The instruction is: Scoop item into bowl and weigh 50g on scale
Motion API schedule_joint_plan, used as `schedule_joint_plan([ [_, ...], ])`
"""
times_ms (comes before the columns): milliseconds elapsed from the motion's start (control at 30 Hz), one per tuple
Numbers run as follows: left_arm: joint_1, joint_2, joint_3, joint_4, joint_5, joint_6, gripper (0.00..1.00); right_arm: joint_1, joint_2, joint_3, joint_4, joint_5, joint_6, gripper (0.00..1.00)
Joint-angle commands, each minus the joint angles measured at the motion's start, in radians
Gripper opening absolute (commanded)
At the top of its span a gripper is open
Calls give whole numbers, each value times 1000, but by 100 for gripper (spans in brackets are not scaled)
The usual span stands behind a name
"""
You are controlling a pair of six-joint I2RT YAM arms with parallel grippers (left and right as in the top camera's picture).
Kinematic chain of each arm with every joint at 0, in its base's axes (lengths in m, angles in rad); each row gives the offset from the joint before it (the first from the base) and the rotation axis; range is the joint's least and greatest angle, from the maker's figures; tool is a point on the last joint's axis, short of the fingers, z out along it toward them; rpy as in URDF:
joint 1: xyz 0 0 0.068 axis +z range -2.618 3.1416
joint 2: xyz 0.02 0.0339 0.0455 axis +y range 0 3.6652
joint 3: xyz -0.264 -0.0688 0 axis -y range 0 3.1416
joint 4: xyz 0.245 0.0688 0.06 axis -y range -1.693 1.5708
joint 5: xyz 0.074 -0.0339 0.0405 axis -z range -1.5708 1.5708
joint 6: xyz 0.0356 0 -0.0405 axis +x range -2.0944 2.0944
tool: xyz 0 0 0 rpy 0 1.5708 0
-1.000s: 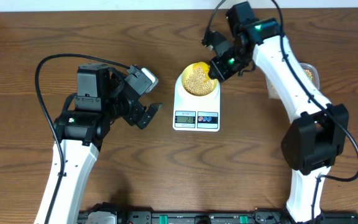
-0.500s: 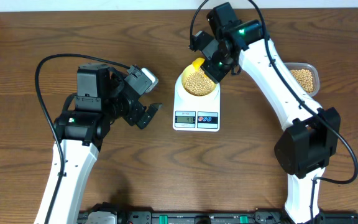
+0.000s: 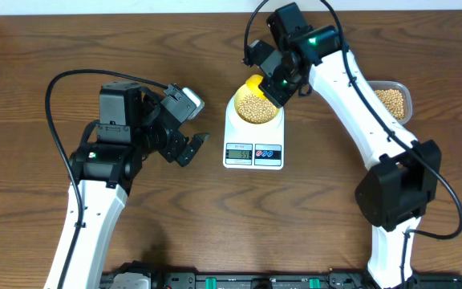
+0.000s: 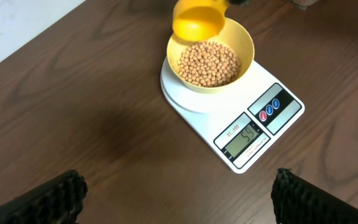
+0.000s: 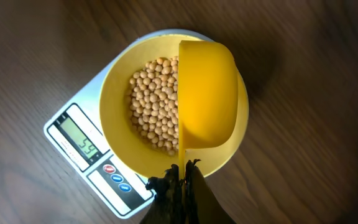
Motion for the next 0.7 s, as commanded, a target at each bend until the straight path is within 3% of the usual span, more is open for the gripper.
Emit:
schedule_joint_plan([
  [0, 5, -5, -11, 3, -7, -12, 97, -31, -79, 26, -1, -72, -5, 1],
  [333, 5, -5, -11, 3, -7, -12, 97, -198, -136, 26, -19, -327, 75, 1],
  [667, 5, -5, -11, 3, -7, -12, 97, -407, -186, 26, -103, -355, 100, 1],
])
